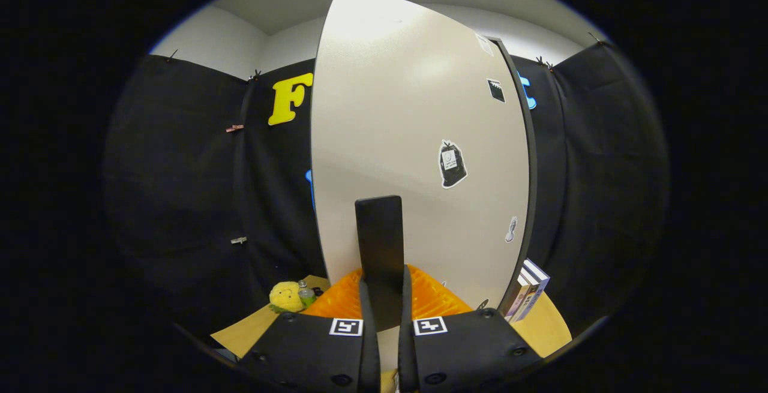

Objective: Open the shoe cabinet door, grab the shoes and put them into the shoe cabinet, then close the shoe cabinet door.

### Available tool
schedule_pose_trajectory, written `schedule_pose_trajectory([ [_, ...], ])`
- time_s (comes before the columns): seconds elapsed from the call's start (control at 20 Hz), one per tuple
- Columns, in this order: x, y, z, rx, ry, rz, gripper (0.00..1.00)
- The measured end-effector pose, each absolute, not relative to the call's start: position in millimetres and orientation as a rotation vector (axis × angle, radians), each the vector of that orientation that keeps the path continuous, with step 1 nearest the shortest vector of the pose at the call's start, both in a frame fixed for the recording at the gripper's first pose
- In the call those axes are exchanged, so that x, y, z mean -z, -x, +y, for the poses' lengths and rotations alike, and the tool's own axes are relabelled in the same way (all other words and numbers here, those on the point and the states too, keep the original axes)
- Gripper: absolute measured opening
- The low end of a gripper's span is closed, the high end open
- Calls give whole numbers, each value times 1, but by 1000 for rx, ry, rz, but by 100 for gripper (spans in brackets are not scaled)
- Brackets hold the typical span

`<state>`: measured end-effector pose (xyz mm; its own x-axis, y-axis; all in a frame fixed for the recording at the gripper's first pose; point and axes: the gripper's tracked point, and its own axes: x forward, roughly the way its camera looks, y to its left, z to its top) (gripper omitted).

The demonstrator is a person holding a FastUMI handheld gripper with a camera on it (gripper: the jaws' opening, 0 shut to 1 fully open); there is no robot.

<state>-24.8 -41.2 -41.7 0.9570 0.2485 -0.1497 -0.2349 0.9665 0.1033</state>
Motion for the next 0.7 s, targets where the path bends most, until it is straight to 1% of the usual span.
schedule_pose_trajectory([
  [0.4, 39, 50, -83, -279, -72, 165, 16],
  [0.7, 36, 65, -118, -263, -82, 175, 15],
])
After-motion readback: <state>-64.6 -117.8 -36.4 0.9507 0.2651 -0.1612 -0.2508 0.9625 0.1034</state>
